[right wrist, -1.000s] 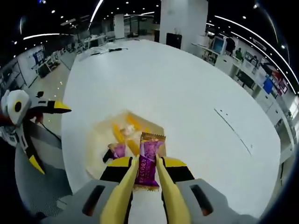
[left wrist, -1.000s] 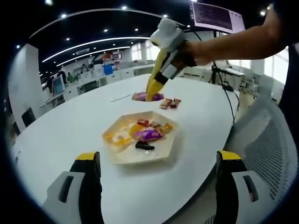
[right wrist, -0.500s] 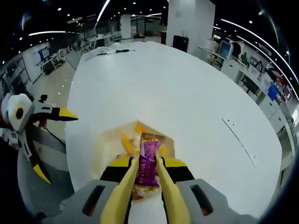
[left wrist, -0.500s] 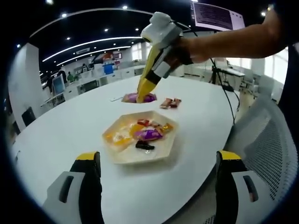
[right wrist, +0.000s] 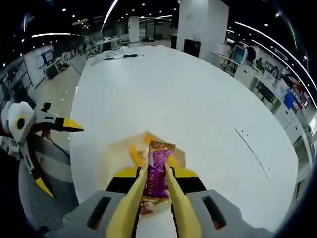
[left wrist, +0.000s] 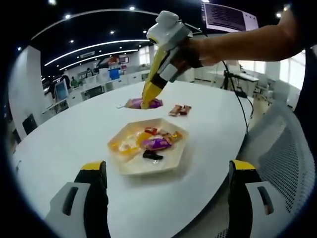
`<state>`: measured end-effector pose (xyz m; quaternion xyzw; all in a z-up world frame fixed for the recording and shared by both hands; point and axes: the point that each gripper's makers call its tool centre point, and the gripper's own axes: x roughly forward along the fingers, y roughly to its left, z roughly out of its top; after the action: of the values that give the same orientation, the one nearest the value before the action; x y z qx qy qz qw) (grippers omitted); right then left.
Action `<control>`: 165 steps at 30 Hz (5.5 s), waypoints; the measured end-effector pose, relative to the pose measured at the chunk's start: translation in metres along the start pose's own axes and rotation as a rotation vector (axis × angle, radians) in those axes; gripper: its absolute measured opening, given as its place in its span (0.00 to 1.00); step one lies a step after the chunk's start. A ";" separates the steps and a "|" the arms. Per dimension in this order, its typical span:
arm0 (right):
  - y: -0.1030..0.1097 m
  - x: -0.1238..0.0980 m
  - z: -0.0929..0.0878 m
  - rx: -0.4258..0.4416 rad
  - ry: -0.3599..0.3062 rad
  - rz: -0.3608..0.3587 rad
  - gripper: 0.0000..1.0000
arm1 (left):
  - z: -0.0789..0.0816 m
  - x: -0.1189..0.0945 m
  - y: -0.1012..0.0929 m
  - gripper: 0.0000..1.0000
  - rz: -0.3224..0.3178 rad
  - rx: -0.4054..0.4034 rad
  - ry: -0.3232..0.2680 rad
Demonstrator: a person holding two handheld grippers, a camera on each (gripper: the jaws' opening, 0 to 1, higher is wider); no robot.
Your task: Place the target food into the container with the food tongs after gripping and lifting it, then release it inside without dropping or visibly crushing the food.
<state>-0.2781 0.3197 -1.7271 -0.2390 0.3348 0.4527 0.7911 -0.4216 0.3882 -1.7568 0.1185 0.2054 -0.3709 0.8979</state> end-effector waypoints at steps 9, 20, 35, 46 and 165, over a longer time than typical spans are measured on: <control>-0.005 -0.004 -0.001 0.009 -0.021 -0.005 0.25 | 0.002 0.000 0.001 0.99 0.005 0.019 -0.009; -0.012 -0.020 -0.004 -0.001 -0.059 -0.008 0.26 | 0.001 0.000 -0.002 0.99 -0.018 -0.008 -0.007; -0.021 -0.055 -0.007 -0.021 -0.099 -0.010 0.26 | -0.004 0.003 -0.007 0.99 -0.033 0.016 0.018; -0.032 -0.086 -0.016 -0.037 -0.098 -0.019 0.25 | -0.002 0.002 -0.008 0.99 -0.039 -0.010 0.007; -0.109 -0.045 -0.214 -0.334 0.184 0.268 0.27 | -0.002 0.002 -0.003 0.99 -0.022 -0.024 0.015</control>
<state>-0.2661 0.0974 -1.8265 -0.3604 0.3544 0.5791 0.6397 -0.4232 0.3850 -1.7594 0.1082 0.2176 -0.3774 0.8936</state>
